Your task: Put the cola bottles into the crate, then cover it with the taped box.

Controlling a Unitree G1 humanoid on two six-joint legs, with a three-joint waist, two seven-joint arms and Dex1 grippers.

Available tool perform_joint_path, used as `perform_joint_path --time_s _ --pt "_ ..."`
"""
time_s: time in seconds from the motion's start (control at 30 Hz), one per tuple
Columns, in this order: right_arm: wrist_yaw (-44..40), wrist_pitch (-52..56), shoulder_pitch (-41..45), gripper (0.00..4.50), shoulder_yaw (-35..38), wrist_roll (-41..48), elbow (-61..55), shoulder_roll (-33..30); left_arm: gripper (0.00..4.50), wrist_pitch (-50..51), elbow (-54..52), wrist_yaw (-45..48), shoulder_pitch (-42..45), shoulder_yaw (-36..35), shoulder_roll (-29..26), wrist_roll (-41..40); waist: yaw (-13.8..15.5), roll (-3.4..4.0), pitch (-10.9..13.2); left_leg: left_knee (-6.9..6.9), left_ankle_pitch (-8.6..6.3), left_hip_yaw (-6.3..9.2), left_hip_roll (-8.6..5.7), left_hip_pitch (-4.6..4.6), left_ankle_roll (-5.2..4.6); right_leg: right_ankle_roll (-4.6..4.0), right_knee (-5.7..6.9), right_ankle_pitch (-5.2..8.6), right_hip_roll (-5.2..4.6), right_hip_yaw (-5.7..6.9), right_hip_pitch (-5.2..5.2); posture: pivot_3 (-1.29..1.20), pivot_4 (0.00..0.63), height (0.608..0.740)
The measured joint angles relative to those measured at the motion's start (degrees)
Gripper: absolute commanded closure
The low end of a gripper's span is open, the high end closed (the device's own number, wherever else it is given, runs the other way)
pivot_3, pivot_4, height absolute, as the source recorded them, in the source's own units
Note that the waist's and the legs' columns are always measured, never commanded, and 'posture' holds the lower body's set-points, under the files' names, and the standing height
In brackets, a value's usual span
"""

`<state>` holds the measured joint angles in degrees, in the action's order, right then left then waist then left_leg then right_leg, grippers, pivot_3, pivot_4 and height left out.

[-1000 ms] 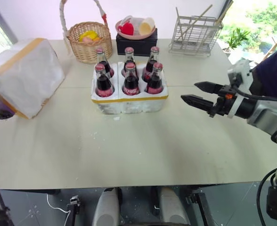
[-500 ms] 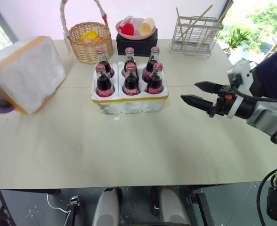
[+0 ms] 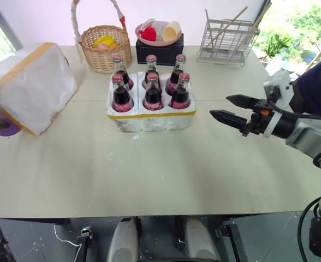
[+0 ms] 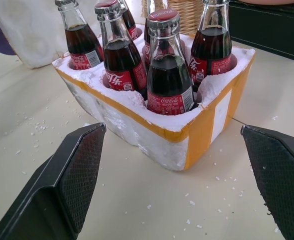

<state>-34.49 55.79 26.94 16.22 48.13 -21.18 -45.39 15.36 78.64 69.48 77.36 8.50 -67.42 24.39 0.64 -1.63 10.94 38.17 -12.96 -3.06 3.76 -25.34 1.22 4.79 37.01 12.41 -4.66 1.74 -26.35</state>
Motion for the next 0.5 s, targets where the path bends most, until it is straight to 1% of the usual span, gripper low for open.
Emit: perform_joint_path --time_s 0.43,0.5 --pt "-0.14 0.00 0.00 0.06 0.00 -0.02 0.01 -0.27 0.00 3.05 0.01 -5.58 -0.72 -0.83 1.77 -0.90 -0.01 0.00 0.00 0.00 0.00 0.01 0.00 0.00 0.00 0.00 0.03 0.00 0.00 0.00 0.00 0.00 0.150 0.740" --pt "-0.09 0.02 -0.12 0.00 0.14 0.00 0.00 -0.63 0.53 3.21 0.02 -6.03 -0.78 -0.83 2.02 -1.00 0.01 0.00 0.00 0.00 0.00 0.01 0.00 0.00 0.00 0.00 0.03 0.00 0.00 0.00 0.00 0.00 0.150 0.740"
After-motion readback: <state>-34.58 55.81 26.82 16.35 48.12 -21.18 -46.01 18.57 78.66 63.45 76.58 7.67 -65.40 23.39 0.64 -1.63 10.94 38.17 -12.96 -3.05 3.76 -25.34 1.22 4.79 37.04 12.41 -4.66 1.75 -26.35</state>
